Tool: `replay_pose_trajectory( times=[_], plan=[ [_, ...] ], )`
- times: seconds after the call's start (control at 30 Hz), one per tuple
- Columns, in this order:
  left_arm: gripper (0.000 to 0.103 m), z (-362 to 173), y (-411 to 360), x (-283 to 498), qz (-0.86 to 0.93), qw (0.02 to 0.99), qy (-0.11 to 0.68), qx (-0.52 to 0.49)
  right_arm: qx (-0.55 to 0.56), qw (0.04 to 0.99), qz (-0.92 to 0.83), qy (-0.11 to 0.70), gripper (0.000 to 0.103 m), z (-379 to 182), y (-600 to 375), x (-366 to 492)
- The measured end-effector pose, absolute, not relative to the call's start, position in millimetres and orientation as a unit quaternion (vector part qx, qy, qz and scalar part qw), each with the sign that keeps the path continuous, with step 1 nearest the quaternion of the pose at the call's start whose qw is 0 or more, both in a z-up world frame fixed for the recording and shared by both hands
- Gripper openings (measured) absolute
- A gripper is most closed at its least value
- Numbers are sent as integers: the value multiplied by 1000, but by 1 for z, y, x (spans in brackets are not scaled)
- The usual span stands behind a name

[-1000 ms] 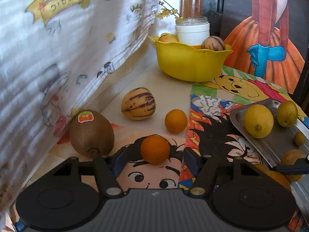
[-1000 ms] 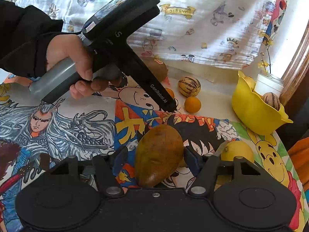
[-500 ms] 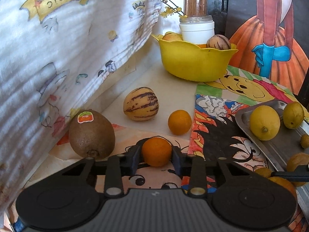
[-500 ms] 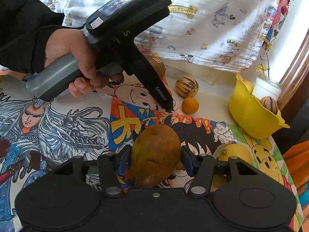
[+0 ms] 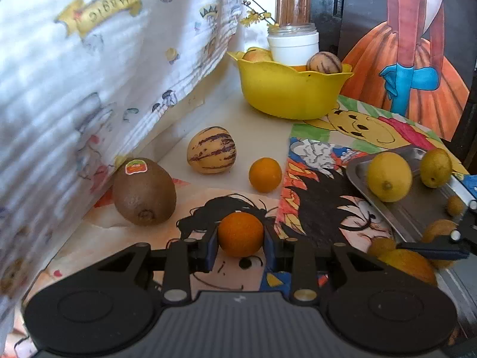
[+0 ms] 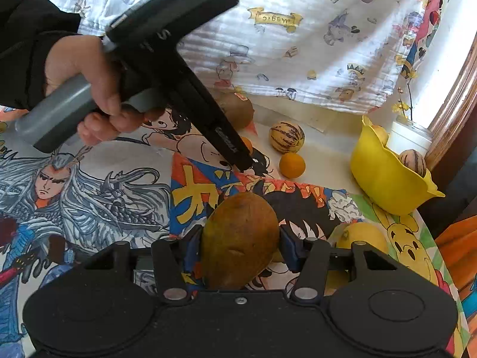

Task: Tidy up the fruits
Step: 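Carry the orange onto the metal tray with the left gripper while the right gripper places the mango there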

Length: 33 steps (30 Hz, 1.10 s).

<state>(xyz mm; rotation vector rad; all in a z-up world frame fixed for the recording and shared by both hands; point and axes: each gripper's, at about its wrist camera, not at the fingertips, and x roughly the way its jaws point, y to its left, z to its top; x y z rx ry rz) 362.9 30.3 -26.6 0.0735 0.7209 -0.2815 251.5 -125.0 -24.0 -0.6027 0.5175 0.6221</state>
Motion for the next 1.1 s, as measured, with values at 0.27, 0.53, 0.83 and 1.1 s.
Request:
replay_pose_trajectory(
  times=[0.27,0.53,0.83,1.1],
  plan=[
    [35,-9,33,336,-142,929,342,19,-271,887,299,224,56,-11,-133,232],
    [35,9,19,306,-156,932,327,5,-226,911,278,205,56,12,-165,207],
    [35,19,-26,281,-212,927,310,5,-189,939,201,206,56,21,-230,196],
    [35,12,-71,257,-264,915,305,6,-167,946,154,233,56,3,-281,195]
  ],
)
